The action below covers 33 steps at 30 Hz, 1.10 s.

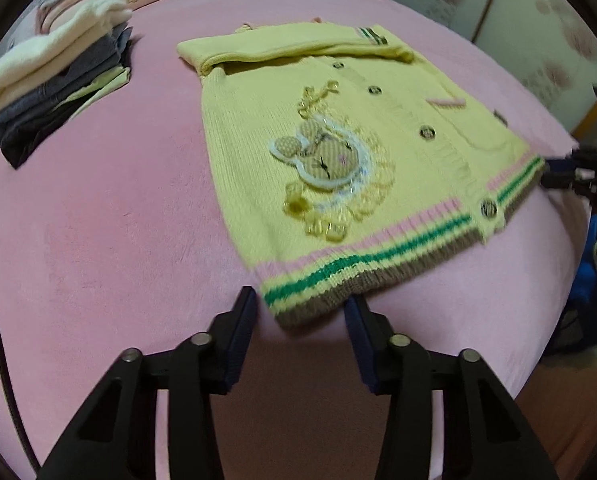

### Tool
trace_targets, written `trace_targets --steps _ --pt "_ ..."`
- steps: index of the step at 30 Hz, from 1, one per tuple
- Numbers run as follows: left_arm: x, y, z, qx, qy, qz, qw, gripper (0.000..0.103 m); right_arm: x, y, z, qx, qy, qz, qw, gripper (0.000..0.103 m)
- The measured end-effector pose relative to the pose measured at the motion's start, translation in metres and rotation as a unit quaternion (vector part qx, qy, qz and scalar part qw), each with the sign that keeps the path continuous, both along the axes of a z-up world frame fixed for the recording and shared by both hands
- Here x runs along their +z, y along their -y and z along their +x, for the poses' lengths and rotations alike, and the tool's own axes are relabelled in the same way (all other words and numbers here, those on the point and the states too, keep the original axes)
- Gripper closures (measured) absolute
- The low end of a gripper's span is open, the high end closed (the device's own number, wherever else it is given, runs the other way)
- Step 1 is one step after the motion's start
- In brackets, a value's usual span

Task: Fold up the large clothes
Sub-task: 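Withdraw both grippers from the folded cardigan, then grasp the striped hem of the cardigan with both grippers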

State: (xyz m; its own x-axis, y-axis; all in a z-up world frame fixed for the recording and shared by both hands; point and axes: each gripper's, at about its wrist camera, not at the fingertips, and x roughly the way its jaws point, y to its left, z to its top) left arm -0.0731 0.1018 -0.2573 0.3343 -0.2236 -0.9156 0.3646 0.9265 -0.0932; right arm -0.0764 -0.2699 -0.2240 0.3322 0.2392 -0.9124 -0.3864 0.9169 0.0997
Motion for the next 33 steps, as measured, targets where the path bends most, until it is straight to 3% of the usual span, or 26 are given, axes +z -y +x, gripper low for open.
trace_targets --steps 2,3,8,14,20,23,28,33 --pt "-0.002 0.0 0.005 0.01 -0.007 -0.019 0.9997 0.094 -0.002 -0.002 0.001 -0.001 0.004 0.0 1.0 0.079" --pt "-0.003 0.0 0.007 0.019 -0.008 -0.023 0.9995 0.095 -0.004 -0.003 0.002 0.005 -0.002 0.0 1.0 0.099" --pt "0.008 -0.009 0.011 0.075 -0.012 -0.052 0.9958 0.098 0.007 -0.002 0.001 -0.009 0.013 0.01 1.0 0.1" --pt "0.054 -0.026 0.037 0.165 -0.02 -0.11 0.98 0.099 0.053 0.004 0.02 -0.051 0.036 0.067 0.996 0.1" --pt "0.087 -0.034 0.091 0.228 -0.038 -0.136 0.9635 0.1 0.089 0.004 0.074 -0.078 0.045 0.1 0.991 0.1" --pt "0.095 -0.032 0.123 0.242 -0.039 -0.132 0.9605 0.1 0.099 0.008 0.108 -0.086 0.047 0.112 0.989 0.1" --pt "0.09 -0.039 0.2 0.29 -0.06 -0.14 0.9447 0.1 0.098 0.017 0.178 -0.108 0.033 0.129 0.985 0.1" --pt "0.059 -0.04 0.278 0.325 -0.065 -0.136 0.9338 0.099 0.067 0.029 0.254 -0.149 0.005 0.14 0.979 0.1"
